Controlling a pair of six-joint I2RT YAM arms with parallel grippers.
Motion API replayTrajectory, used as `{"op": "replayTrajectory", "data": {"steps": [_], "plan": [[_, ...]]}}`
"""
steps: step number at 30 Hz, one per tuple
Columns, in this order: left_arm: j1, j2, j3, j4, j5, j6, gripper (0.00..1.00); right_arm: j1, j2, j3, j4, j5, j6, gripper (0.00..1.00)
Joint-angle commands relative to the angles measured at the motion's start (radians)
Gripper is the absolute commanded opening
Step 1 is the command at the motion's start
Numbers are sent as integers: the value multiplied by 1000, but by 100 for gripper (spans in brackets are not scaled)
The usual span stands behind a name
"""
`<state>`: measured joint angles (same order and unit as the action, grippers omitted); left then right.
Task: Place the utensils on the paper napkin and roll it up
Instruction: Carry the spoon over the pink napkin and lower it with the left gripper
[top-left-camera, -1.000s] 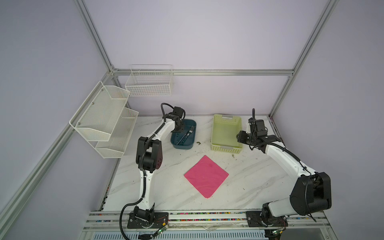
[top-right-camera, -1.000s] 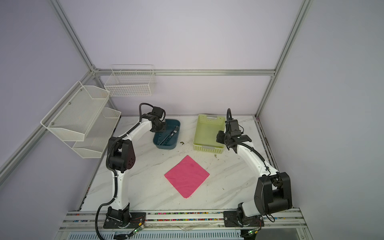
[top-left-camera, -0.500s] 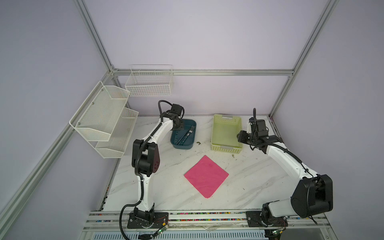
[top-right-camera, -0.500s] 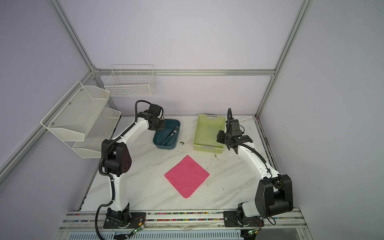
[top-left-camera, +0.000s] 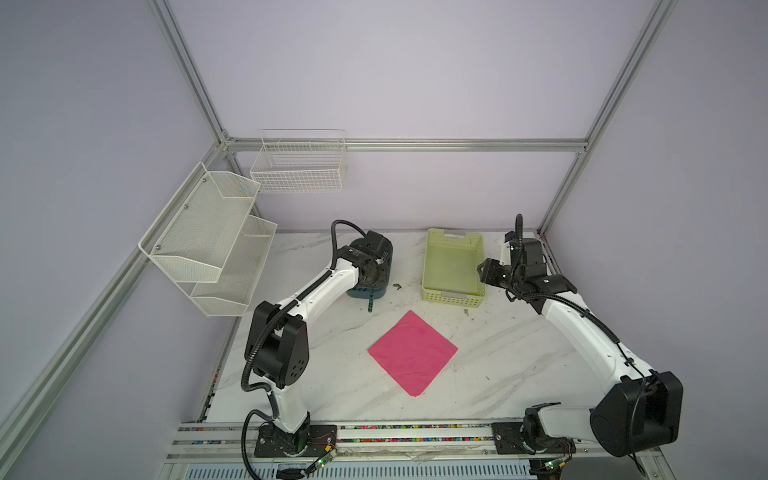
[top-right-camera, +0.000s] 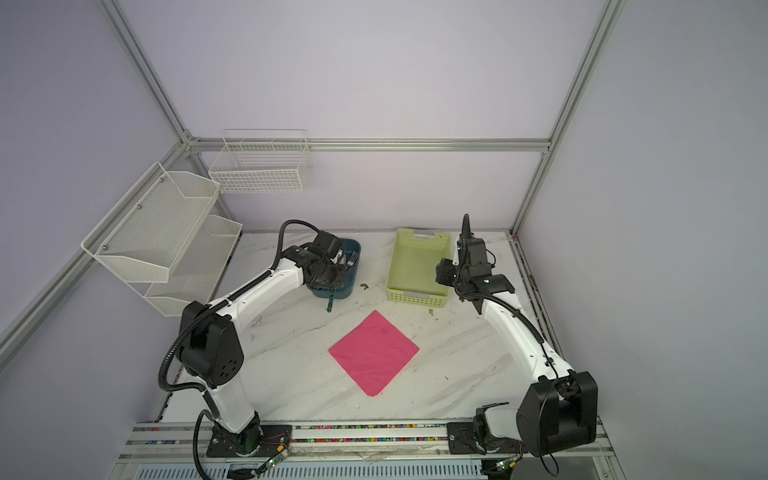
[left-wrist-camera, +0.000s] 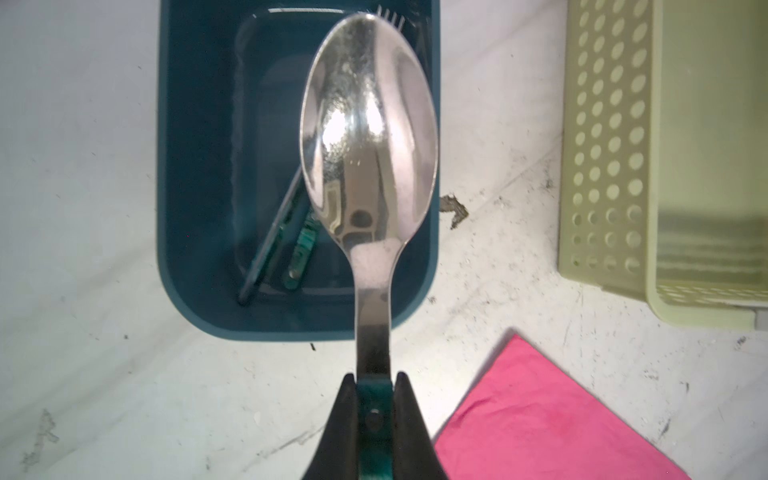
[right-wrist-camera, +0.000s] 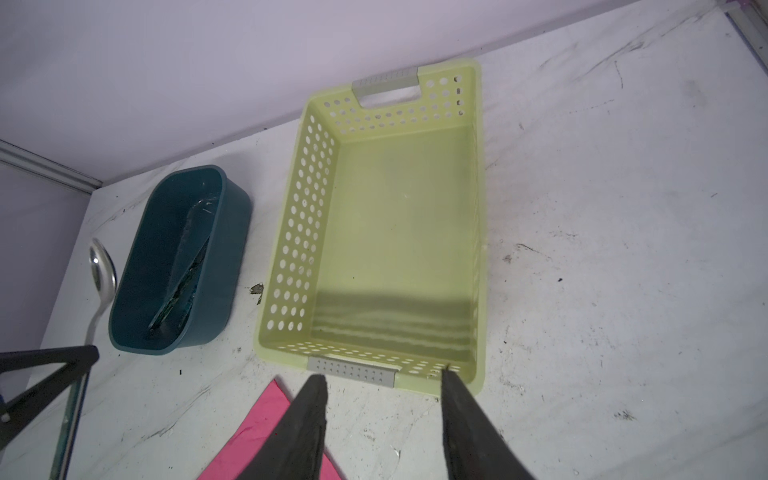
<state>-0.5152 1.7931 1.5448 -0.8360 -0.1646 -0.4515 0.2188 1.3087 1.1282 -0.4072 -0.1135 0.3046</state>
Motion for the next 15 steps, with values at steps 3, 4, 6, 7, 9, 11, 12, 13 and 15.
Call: {"op": "replayTrajectory", "data": {"steps": [3, 4, 6, 7, 9, 11, 12, 13, 15], "plan": [[-94, -115, -147, 48, -41, -172, 0, -3, -37, -31, -34, -18, -22, 47], [-115, -126, -170, 57, -40, -203, 0, -3, -41, -35, -35, -18, -25, 48], [-149, -139, -208, 71, -38, -261, 0, -2, -48, -38, -35, -19, -34, 48], [-169, -142, -225, 75, -44, -293, 0, -3, -51, -38, -37, -20, -37, 48], [-205, -139, -246, 81, -46, -354, 0, -4, -53, -40, -38, -22, -44, 48], [-249, -131, -263, 94, -58, -395, 0, -2, -57, -38, -38, -28, -47, 48], [-273, -126, -271, 94, -72, -419, 0, -3, -58, -38, -38, -32, -47, 48], [-294, -121, -279, 94, -86, -448, 0, -2, -59, -37, -38, -35, -47, 48], [-326, -112, -296, 94, -98, -502, 0, -3, -62, -35, -38, -37, -48, 48]]}}
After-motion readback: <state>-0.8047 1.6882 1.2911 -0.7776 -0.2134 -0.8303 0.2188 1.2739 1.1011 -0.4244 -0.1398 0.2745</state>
